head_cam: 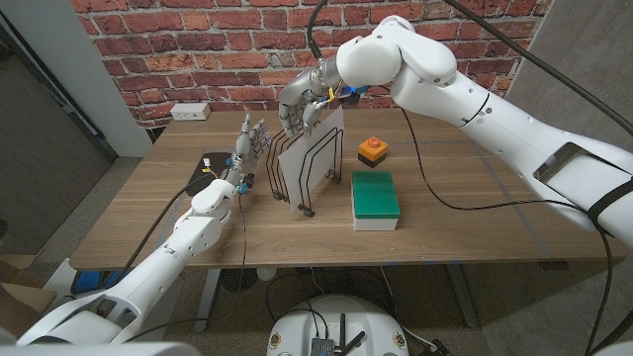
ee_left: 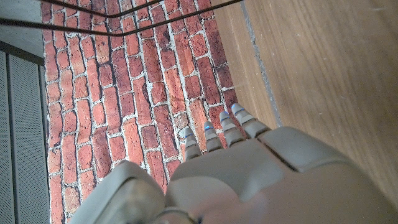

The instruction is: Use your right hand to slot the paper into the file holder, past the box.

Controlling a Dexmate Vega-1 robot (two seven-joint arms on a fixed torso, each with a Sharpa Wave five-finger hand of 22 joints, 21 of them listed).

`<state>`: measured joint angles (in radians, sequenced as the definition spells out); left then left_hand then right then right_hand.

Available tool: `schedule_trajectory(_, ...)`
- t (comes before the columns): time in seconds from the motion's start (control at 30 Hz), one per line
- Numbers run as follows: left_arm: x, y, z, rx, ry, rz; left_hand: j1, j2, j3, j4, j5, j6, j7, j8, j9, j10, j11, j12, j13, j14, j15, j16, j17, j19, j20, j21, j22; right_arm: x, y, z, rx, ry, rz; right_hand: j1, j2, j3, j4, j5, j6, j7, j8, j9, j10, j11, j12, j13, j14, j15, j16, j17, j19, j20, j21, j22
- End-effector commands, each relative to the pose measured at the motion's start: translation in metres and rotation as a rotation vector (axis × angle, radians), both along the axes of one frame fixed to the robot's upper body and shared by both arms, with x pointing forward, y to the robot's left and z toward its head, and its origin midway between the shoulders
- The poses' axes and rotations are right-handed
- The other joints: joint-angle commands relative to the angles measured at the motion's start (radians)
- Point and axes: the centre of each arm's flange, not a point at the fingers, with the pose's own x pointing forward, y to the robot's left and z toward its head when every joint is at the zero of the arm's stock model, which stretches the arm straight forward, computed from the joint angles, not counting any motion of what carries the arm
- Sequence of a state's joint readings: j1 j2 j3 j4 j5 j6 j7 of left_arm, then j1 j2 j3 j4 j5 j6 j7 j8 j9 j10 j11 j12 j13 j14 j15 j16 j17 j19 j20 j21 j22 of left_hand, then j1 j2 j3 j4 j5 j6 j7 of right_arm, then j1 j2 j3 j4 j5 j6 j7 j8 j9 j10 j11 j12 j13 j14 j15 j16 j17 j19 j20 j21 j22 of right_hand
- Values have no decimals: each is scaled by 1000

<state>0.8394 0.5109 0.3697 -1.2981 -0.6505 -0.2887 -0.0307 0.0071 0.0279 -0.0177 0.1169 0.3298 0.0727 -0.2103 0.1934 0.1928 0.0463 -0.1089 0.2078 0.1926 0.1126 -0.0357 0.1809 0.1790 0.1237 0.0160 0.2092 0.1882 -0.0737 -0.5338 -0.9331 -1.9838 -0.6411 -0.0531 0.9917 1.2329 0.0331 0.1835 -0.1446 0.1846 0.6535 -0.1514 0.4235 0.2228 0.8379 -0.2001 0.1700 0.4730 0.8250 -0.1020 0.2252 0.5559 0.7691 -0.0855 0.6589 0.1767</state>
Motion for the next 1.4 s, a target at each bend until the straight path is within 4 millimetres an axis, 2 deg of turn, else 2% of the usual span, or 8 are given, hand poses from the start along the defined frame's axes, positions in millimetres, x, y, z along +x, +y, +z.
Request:
schedule_trajectory(0.03, 0, 0, 0, 0, 0, 0, -1, 9, 1, 7, 2, 0, -9, 6, 5, -2, -7, 7, 6, 9, 1, 6, 3, 6, -2, 8, 6, -6, 3, 3, -9, -18, -37, -25, -13, -12, 2, -4, -41, -3, -21, -2, -60, -2, -2, -11, -45, -119, -14, -7, -22, -100, -13, -1)
schedule_trajectory(0.2, 0, 0, 0, 0, 0, 0, -1, 9, 1, 7, 2, 0, -9, 6, 5, -1, -7, 8, 6, 9, 1, 6, 3, 7, -2, 8, 6, -7, 3, 5, -9, -24, -66, -51, -29, -22, 5, -5, -110, 1, -59, -9, -138, 0, -1, -31, -126, -110, -31, -19, -51, -75, -34, -5)
schedule_trajectory(0.23, 0, 0, 0, 0, 0, 0, -1, 9, 1, 7, 2, 0, -9, 6, 5, -1, -6, 8, 6, 9, 1, 6, 3, 7, -2, 8, 6, -7, 2, 5, -8, -24, -69, -65, -33, -27, 9, -3, -128, -2, -71, -13, -174, 4, -3, -41, -169, -104, -37, -23, -56, -70, -42, -6)
schedule_trajectory(0.33, 0, 0, 0, 0, 0, 0, -1, 9, 1, 7, 2, 0, -9, 6, 5, -2, -7, 7, 6, 9, 2, 6, 3, 7, -2, 8, 6, -7, 1, 7, -7, -17, -77, -88, -37, -32, 14, -1, -160, 1, -92, -18, -208, 4, -1, -57, -214, -103, -37, -27, -66, -54, -56, -8)
schedule_trajectory(0.53, 0, 0, 0, 0, 0, 0, -1, 9, 1, 7, 2, 0, -9, 6, 5, -2, -8, 7, 6, 10, 1, 7, 3, 7, -2, 8, 6, -8, -3, 12, -11, 2, -89, -142, -52, -50, 28, 3, -210, 12, -124, -25, -265, 23, 0, -80, -265, -90, -34, -33, -73, -35, -76, -9)
schedule_trajectory(0.83, 0, 0, 0, 0, 0, 0, -1, 9, 1, 7, 2, 1, -9, 6, 5, -2, -8, 7, 6, 9, 1, 6, 3, 7, -2, 8, 6, -9, -10, 16, -3, 18, -108, -185, -72, -65, 31, 12, -303, 18, -178, -30, -370, 52, -3, -110, -351, -52, -38, -49, -109, 4, -118, -10)
schedule_trajectory(1.13, 0, 0, 0, 0, 0, 0, -1, 9, 1, 7, 2, 1, -9, 6, 5, -1, -8, 7, 6, 9, 1, 6, 3, 6, -1, 8, 6, -7, -24, 22, 46, 63, -93, -198, -74, -69, 27, 17, -331, 22, -199, -32, -428, 64, 1, -130, -432, -13, -44, -63, -151, 35, -156, -11)
schedule_trajectory(1.4, 0, 0, 0, 0, 0, 0, -1, 9, 1, 7, 2, 1, -9, 6, 5, -2, -6, 7, 6, 10, 1, 6, 3, 6, -2, 8, 6, -4, -38, 27, 110, 95, -75, -209, -74, -72, 27, 18, -353, 22, -212, -33, -452, 74, 3, -142, -463, 5, -42, -75, -183, 52, -184, -11)
